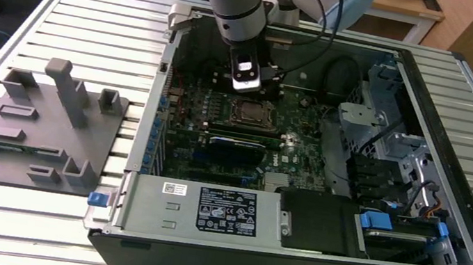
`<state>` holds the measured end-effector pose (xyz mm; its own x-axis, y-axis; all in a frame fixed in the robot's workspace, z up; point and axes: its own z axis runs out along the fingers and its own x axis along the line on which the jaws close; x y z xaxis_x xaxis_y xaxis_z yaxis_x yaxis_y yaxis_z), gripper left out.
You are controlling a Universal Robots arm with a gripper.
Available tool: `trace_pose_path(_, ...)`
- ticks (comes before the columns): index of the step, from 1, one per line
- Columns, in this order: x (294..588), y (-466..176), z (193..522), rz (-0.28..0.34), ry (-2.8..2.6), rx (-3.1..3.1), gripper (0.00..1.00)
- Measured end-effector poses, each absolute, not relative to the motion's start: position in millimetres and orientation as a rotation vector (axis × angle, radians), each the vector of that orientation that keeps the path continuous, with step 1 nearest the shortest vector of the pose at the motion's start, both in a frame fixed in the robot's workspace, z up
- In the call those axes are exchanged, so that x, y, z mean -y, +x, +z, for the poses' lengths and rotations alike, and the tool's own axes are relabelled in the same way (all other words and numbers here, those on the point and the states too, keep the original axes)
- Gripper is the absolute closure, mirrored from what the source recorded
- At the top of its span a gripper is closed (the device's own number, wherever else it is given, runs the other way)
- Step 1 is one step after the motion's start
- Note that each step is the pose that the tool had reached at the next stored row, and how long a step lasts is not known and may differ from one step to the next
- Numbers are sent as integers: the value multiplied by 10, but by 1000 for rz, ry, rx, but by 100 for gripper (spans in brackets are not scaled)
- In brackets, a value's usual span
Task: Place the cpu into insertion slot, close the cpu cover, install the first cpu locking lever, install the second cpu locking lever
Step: 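Install the first cpu locking lever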
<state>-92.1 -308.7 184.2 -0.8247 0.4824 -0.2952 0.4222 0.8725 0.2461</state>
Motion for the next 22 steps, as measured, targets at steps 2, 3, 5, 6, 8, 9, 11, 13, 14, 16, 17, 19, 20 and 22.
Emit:
trace_pose_path(2,3089,-921,1842,248,674,-2694,90)
trace_pose_path(3,3089,-921,1842,253,675,-2694,90)
trace_pose_path(5,3091,-920,1842,263,677,-2694,90)
trace_pose_path(6,3093,-921,1842,266,678,-2694,90)
trace_pose_path(8,3098,-921,1842,272,679,-2695,90)
trace_pose_path(9,3100,-920,1842,275,680,-2695,90)
trace_pose_path(11,3104,-921,1842,281,681,-2695,90)
trace_pose_path(13,3110,-920,1842,284,682,-2695,90)
trace_pose_path(14,3114,-920,1842,284,682,-2695,90)
trace_pose_path(16,3123,-918,1842,284,682,-2695,90)
trace_pose_path(17,3126,-917,1842,284,682,-2695,90)
trace_pose_path(19,3128,-916,1845,284,682,-2695,90)
trace_pose_path(20,3129,-916,1849,284,682,-2695,90)
trace_pose_path(22,3129,-916,1857,283,682,-2695,90)
